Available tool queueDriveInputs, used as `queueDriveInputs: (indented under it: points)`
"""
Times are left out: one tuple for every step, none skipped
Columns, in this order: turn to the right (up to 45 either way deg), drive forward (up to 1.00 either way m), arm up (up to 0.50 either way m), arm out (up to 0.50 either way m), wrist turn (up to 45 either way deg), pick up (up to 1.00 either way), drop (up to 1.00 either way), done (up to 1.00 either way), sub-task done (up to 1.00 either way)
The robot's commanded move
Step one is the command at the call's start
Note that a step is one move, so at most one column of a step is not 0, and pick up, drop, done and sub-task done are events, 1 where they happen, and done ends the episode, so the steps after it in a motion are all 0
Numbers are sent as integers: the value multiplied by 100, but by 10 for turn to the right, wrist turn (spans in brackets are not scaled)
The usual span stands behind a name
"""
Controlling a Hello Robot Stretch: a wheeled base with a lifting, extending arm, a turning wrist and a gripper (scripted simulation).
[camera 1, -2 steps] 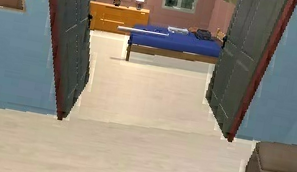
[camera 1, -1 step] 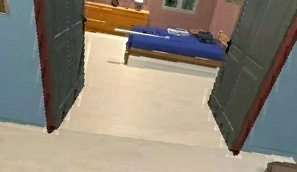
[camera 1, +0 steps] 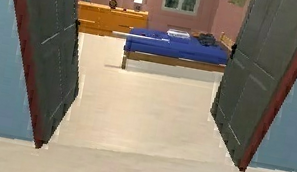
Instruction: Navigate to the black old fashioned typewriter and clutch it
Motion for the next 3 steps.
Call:
queueDriveInputs:
  points:
    - [60,0,0,0,0,0,0,0,0]
    - [0,100,0,0,0,0,0,0,0]
    - [0,100,0,0,0,0,0,0,0]
